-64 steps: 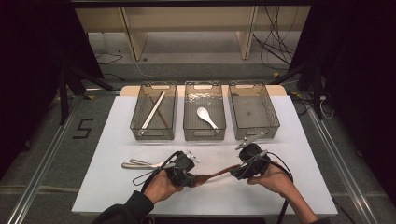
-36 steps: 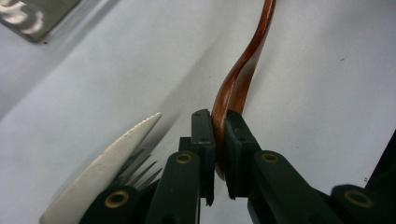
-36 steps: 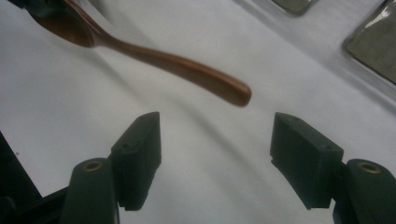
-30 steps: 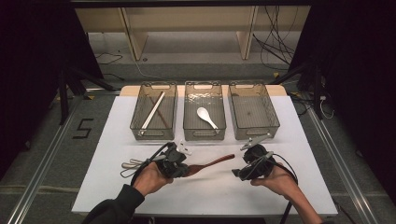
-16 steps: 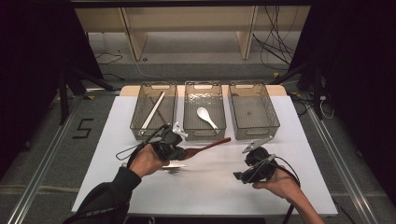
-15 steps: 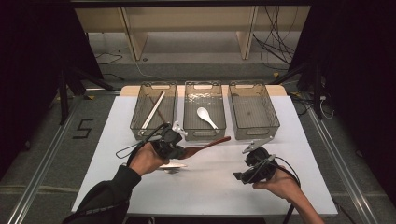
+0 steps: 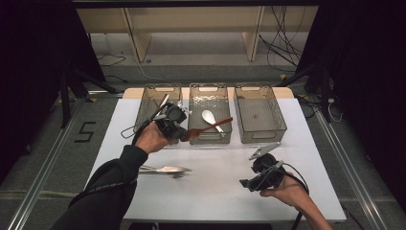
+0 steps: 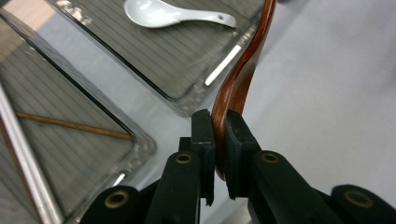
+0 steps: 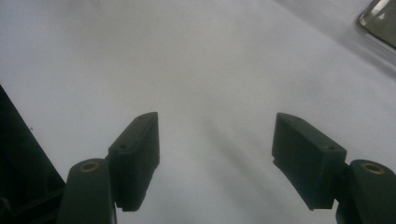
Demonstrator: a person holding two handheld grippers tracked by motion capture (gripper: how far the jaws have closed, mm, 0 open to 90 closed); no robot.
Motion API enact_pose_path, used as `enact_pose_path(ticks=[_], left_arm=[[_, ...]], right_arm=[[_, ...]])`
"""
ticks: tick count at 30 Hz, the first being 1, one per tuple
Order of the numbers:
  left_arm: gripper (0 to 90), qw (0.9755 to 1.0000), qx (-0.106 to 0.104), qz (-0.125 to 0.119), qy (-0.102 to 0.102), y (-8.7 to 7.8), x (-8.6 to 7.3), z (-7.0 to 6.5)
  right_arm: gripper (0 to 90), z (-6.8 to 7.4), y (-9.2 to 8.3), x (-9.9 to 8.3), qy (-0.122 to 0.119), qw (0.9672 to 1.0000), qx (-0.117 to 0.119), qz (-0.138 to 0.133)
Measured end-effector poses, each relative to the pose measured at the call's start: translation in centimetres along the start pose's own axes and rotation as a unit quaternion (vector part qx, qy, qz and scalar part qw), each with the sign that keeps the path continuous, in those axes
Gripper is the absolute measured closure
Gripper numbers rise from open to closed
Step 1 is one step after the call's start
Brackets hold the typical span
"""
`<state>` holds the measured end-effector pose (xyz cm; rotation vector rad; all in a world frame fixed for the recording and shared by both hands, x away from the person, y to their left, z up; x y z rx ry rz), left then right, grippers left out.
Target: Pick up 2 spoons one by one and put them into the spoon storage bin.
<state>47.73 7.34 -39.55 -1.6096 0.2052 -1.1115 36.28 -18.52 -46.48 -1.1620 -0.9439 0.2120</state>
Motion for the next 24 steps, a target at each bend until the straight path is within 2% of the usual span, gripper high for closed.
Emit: enact_pose_path(ticks=[5,12,18,24], left_arm=[[83.8,0.9994,0.015,-0.001,-0.032,1.0,1.3,1.9],[83.8,0.9966,0.025,0.002,-0.079,2.7,2.3,4.1],[83.7,0.9939,0.031,0.014,-0.105,4.1,2.8,4.6],[83.7,0.9927,0.038,0.019,-0.113,4.7,3.4,4.5]], right_arm=[[32.9,0.0,-0.1,0.0,0.001,1.0000,-0.001,-0.002],[32.9,-0.1,-0.2,-0.1,0.000,1.0000,0.001,-0.003],[32.9,-0.1,-0.2,0.0,-0.001,1.0000,0.002,-0.003],[33.0,-0.1,-0.2,-0.1,-0.001,1.0000,0.002,-0.004]])
Point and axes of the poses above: each handheld gripper's, and its own axes: y roughly forward along the jaws, x roughly out of its top, z roughly to its left, the point moved 5 cm from there along y, roughly forward along the jaws, and after that the axes turned 1 degree about -z, right-handed, at the moved point
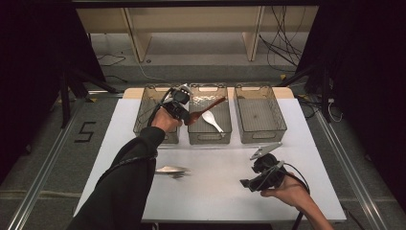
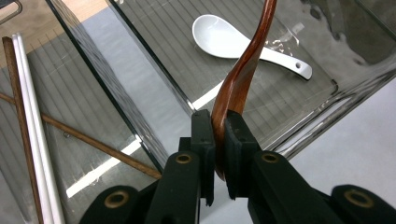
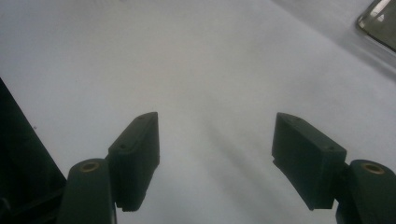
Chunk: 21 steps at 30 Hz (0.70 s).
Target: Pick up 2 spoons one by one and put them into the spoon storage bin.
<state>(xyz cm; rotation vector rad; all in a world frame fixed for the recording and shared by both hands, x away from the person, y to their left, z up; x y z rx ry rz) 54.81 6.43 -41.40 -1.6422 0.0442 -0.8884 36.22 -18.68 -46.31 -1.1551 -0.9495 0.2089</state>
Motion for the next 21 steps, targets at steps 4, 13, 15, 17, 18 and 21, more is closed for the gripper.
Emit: enact_pose_path(ticks=[4,13,15,17,18,21], left_arm=[[83.6,1.0000,-0.001,0.007,-0.005,0.6,0.1,-0.3],[83.4,0.9996,-0.002,0.022,-0.016,1.8,-0.1,-0.7],[82.8,0.9994,0.001,0.023,-0.025,1.9,-0.1,-0.6],[79.6,0.9990,-0.007,0.024,-0.037,2.0,-0.1,-0.5],[73.1,0.9987,-0.013,0.025,-0.042,2.0,-0.1,-0.5],[59.2,0.9986,-0.020,0.016,-0.046,1.5,0.1,-0.6]], right_arm=[[33.0,0.0,0.0,0.0,0.000,1.0000,0.000,-0.001],[33.0,0.0,-0.1,0.0,0.000,1.0000,0.001,-0.001],[33.0,0.0,-0.1,0.0,0.000,1.0000,0.000,-0.001],[33.0,-0.1,-0.1,0.0,0.000,1.0000,0.000,-0.001],[33.0,0.0,-0.1,0.0,0.000,1.0000,0.001,-0.001],[33.0,-0.1,0.0,-0.1,0.000,1.0000,0.000,-0.001]])
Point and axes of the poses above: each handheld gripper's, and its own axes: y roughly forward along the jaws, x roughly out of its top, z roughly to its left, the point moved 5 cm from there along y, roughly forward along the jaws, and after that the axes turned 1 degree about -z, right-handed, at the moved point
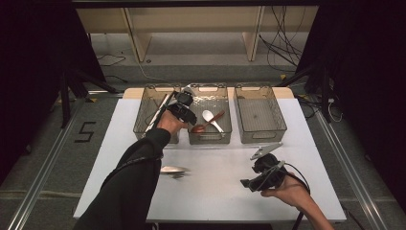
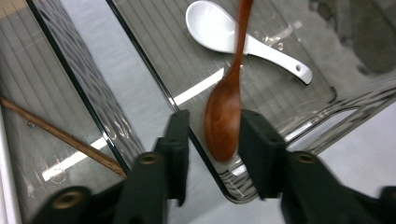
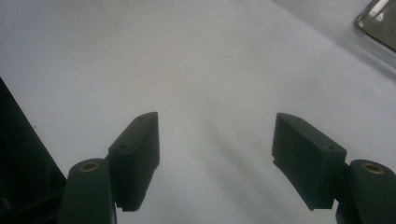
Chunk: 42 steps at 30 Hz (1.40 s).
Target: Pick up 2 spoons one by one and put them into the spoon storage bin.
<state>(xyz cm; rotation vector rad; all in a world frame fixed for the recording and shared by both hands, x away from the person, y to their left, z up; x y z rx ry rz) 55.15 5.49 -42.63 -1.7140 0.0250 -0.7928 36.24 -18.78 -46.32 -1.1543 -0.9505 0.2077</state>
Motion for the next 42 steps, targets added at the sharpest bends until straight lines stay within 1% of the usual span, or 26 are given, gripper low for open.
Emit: enact_pose_path(ticks=[5,6,9,12,14,15,18,20,22,26,28,30,32,33,34,35,38,42], left_arm=[[46.1,0.9997,-0.015,-0.008,0.015,-1.3,0.2,-0.7],[43.2,0.9996,-0.019,-0.008,0.021,-1.6,0.1,-0.8],[36.4,0.9983,-0.045,-0.004,0.036,-2.5,-0.3,-1.3],[31.0,0.9972,-0.055,-0.013,0.049,-3.5,-1.0,-1.5],[28.0,0.9954,-0.074,-0.017,0.058,-4.2,-1.8,-1.7],[26.9,0.9948,-0.078,-0.017,0.064,-4.6,-2.2,-1.7],[22.8,0.9933,-0.081,-0.020,0.080,-5.4,-3.8,-1.4],[21.5,0.9924,-0.082,-0.029,0.087,-5.9,-5.0,-1.0],[20.6,0.9921,-0.087,-0.037,0.082,-6.0,-6.2,-0.6],[17.9,0.9918,-0.076,-0.038,0.095,-5.8,-8.4,0.1],[17.7,0.9918,-0.074,-0.042,0.095,-5.9,-9.2,0.3],[17.3,0.9912,-0.071,-0.044,0.103,-5.9,-9.9,0.5],[16.9,0.9902,-0.062,-0.038,0.120,-5.9,-10.5,0.7],[16.5,0.9893,-0.055,-0.043,0.128,-6.0,-10.7,0.8],[16.6,0.9888,-0.053,-0.045,0.132,-6.1,-11.0,0.9],[16.5,0.9883,-0.053,-0.040,0.138,-6.2,-11.3,1.0],[15.8,0.9882,-0.047,-0.039,0.140,-6.5,-12.0,1.3],[15.5,0.9882,-0.042,-0.031,0.144,-6.6,-13.0,1.7]], right_arm=[[33.0,0.0,0.0,0.0,0.002,1.0000,0.000,0.000],[33.0,0.0,0.0,0.0,0.002,1.0000,0.000,0.000],[32.9,0.0,0.0,0.0,0.002,1.0000,0.000,-0.001],[32.9,-0.1,-0.1,0.0,0.003,1.0000,-0.001,-0.001],[32.8,-0.1,-0.1,0.0,0.003,1.0000,-0.001,-0.002],[32.8,-0.1,-0.1,0.0,0.003,1.0000,-0.001,-0.003],[32.6,-0.2,-0.2,0.0,0.005,1.0000,-0.003,-0.006],[32.6,-0.2,-0.3,0.0,0.005,0.9999,-0.004,-0.008],[32.5,-0.3,-0.3,0.0,0.006,0.9999,-0.005,-0.008],[32.2,-0.3,-0.3,0.0,0.005,0.9999,-0.005,-0.009],[32.1,-0.2,-0.3,0.0,0.005,0.9999,-0.005,-0.009],[32.0,-0.3,-0.2,0.0,0.005,0.9999,-0.005,-0.010],[31.8,-0.3,-0.2,0.0,0.006,0.9999,-0.005,-0.008],[31.8,-0.3,-0.2,0.0,0.005,0.9999,-0.006,-0.009],[31.7,-0.3,-0.2,0.0,0.004,0.9999,-0.005,-0.010],[31.7,-0.3,-0.2,0.0,0.005,0.9999,-0.006,-0.011],[31.7,-0.3,-0.3,0.1,0.005,0.9999,-0.005,-0.013],[31.5,-0.3,-0.2,0.0,0.004,0.9999,-0.006,-0.011]])
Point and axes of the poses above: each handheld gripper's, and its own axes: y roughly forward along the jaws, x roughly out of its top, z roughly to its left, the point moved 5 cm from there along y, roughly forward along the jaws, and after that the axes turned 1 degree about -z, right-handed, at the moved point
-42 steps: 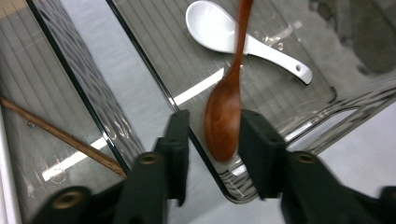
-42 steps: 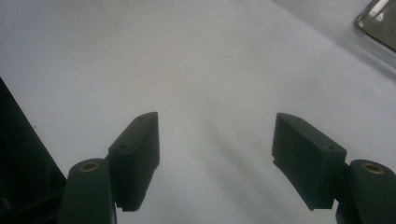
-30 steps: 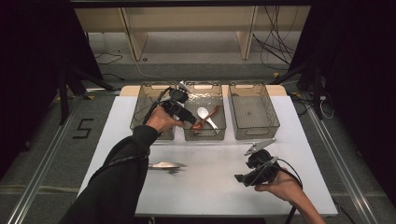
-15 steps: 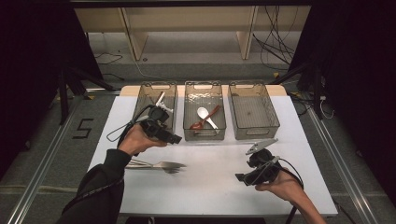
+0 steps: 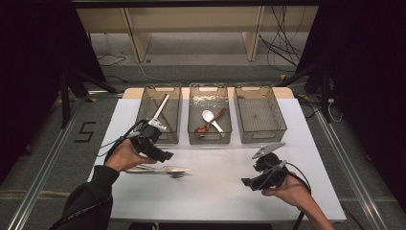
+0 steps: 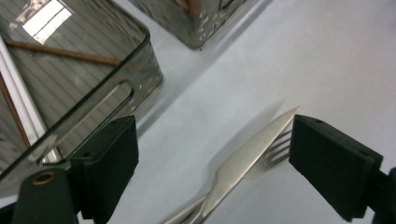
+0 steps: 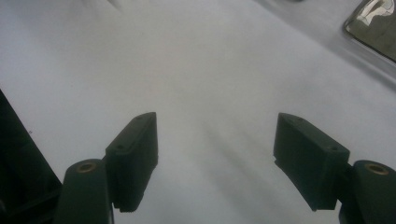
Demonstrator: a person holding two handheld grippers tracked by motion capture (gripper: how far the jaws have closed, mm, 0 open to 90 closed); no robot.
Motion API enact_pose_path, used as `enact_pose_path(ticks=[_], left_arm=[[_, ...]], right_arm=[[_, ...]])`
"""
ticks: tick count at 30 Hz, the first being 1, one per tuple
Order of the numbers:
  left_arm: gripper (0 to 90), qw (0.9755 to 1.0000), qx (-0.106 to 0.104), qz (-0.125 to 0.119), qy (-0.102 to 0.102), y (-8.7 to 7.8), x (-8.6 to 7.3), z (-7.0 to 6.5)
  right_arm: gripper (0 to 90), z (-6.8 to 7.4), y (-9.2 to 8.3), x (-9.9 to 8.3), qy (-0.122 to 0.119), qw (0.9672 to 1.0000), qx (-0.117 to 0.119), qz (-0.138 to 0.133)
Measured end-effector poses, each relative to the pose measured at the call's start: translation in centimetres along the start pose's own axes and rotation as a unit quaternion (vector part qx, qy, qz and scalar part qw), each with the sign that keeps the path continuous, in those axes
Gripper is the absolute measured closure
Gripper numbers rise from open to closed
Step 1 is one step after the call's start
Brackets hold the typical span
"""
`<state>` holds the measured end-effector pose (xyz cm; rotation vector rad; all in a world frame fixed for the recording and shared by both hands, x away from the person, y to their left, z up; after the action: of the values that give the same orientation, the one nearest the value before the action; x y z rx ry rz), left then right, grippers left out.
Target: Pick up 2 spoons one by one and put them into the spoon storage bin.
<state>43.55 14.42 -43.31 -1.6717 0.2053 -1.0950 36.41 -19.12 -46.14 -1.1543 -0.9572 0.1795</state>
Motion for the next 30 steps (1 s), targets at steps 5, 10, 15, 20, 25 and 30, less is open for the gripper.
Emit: enact_pose_path(ticks=[5,10,15,20,25,30], left_arm=[[15.0,0.9999,0.003,0.013,0.007,0.2,-0.9,0.1],[14.4,0.9998,0.003,0.020,0.005,0.3,-1.3,0.1],[14.4,0.9992,0.002,0.040,0.008,0.5,-2.1,0.1],[14.4,0.9985,0.009,0.054,0.012,0.8,-3.0,0.3],[14.5,0.9977,0.005,0.066,0.014,1.0,-3.9,0.5],[15.3,0.9957,0.012,0.091,0.012,1.2,-4.5,0.8]], right_arm=[[31.5,0.1,0.0,0.1,0.000,1.0000,0.001,0.000],[31.4,0.0,0.1,0.0,0.000,1.0000,0.001,0.001],[31.3,0.0,0.0,0.0,0.000,1.0000,0.001,-0.001],[30.7,-0.1,0.1,-0.1,0.002,1.0000,0.001,0.000],[29.9,-0.2,-0.1,-0.1,0.004,1.0000,-0.001,-0.003],[28.7,0.0,-0.1,-0.2,0.004,1.0000,0.001,-0.003]])
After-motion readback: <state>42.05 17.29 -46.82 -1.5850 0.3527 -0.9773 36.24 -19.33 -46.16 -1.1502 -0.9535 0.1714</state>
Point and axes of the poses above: each handheld gripper's, and its own axes: y roughly forward along the jaws, x roughly out of its top, z roughly to its left, the point moved 5 cm from there along y, roughly forward along the jaws, and after that the axes turned 1 degree about -z, right-handed, at the moved point
